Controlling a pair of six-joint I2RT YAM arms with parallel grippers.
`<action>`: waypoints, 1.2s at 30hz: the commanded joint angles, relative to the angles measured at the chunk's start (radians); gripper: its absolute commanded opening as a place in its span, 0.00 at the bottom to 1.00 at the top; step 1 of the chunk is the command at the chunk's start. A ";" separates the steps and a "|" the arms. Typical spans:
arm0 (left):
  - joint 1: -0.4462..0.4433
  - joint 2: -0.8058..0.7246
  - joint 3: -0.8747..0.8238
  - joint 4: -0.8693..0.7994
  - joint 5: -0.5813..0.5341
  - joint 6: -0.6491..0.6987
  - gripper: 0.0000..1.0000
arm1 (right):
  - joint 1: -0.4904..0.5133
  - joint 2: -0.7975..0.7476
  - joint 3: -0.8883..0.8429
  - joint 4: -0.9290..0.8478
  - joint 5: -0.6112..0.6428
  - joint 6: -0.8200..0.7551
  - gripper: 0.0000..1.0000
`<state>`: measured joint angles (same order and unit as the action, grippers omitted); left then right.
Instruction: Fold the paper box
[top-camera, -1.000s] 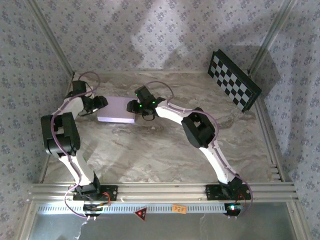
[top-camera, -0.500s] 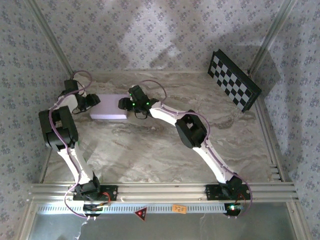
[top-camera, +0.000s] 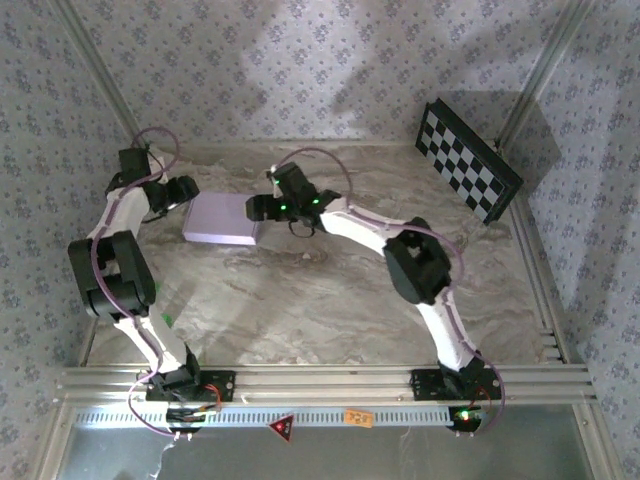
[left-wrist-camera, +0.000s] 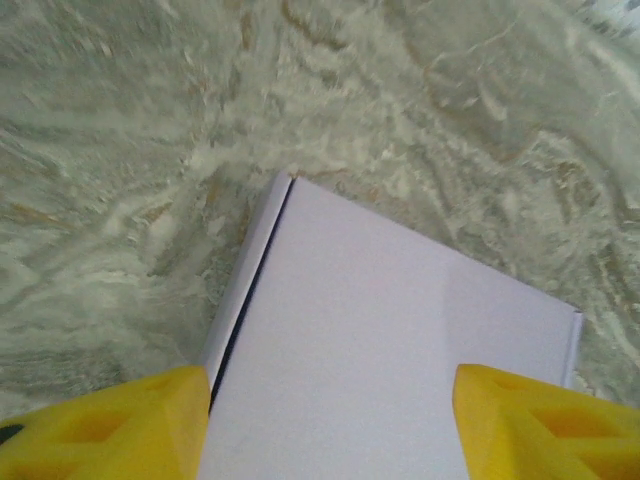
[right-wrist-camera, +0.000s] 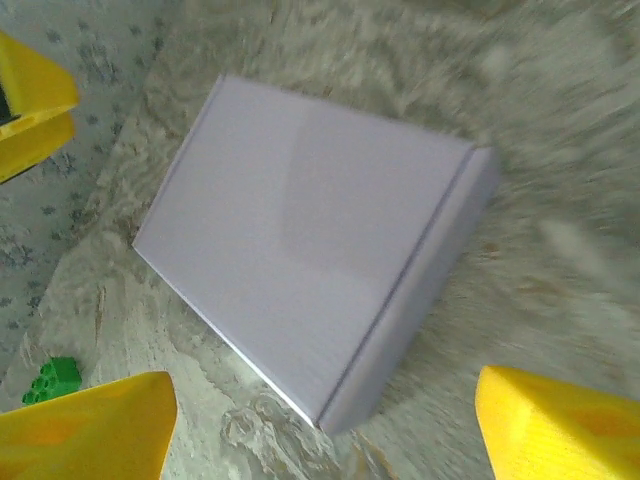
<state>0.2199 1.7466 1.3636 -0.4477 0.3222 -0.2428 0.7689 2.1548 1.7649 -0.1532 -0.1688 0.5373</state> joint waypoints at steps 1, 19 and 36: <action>0.001 -0.093 -0.043 -0.040 -0.017 0.021 0.70 | -0.059 -0.159 -0.130 -0.052 0.066 -0.126 0.83; -0.104 -0.585 -0.737 0.416 -0.236 0.090 0.99 | -0.483 -0.860 -1.014 0.177 0.375 -0.509 0.99; -0.149 -0.494 -1.009 1.025 -0.223 0.175 1.00 | -0.735 -0.719 -1.395 0.945 0.285 -0.603 0.99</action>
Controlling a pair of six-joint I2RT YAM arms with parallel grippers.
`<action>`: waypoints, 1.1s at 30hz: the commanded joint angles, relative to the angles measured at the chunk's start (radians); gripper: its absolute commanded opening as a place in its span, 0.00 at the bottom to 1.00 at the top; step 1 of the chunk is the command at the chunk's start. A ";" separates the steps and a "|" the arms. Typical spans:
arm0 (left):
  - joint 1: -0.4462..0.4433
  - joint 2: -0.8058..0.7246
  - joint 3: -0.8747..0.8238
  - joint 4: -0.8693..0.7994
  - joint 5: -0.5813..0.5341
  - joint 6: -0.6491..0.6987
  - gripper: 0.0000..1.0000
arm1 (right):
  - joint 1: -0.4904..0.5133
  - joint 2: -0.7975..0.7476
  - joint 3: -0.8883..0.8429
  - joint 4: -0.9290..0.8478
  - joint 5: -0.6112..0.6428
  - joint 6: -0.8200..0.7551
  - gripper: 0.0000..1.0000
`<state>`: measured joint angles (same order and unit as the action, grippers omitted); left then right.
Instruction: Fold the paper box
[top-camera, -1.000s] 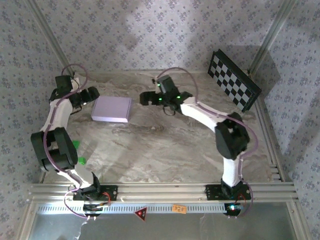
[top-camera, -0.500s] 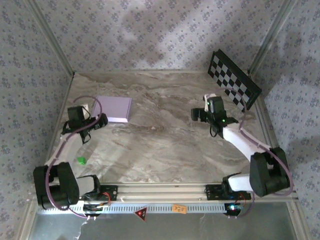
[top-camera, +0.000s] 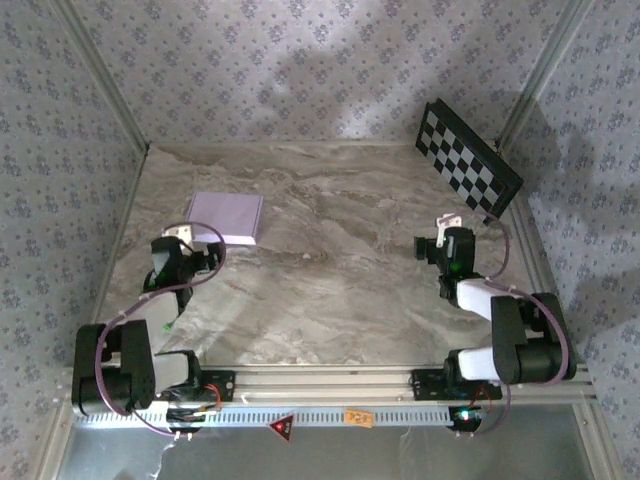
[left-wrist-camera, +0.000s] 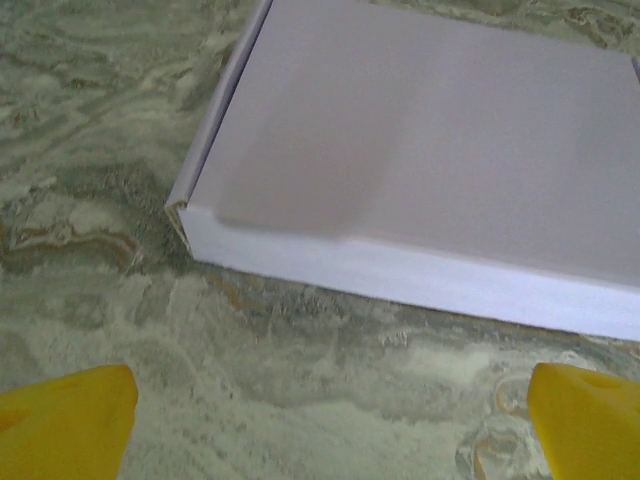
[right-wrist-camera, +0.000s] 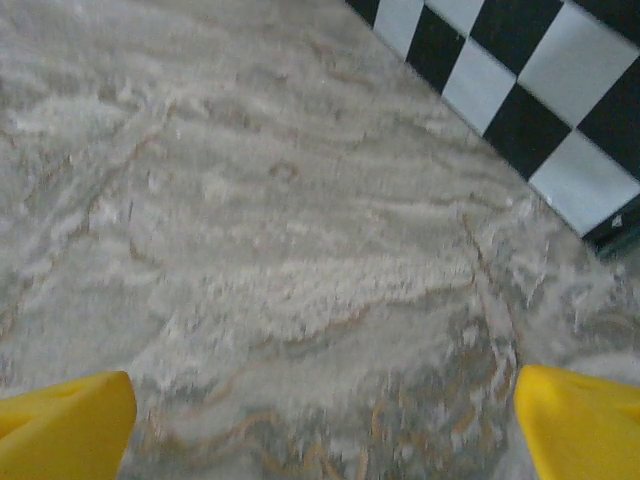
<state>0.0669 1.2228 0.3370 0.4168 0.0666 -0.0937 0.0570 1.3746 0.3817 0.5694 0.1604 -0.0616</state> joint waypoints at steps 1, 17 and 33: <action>0.004 0.047 0.014 0.202 0.041 0.031 1.00 | -0.032 0.098 -0.007 0.229 -0.037 0.014 0.99; -0.001 0.303 0.074 0.385 0.105 0.093 1.00 | -0.074 0.161 -0.001 0.280 -0.097 0.037 0.99; -0.031 0.314 0.073 0.402 0.001 0.084 1.00 | -0.083 0.159 0.003 0.272 -0.141 0.032 0.99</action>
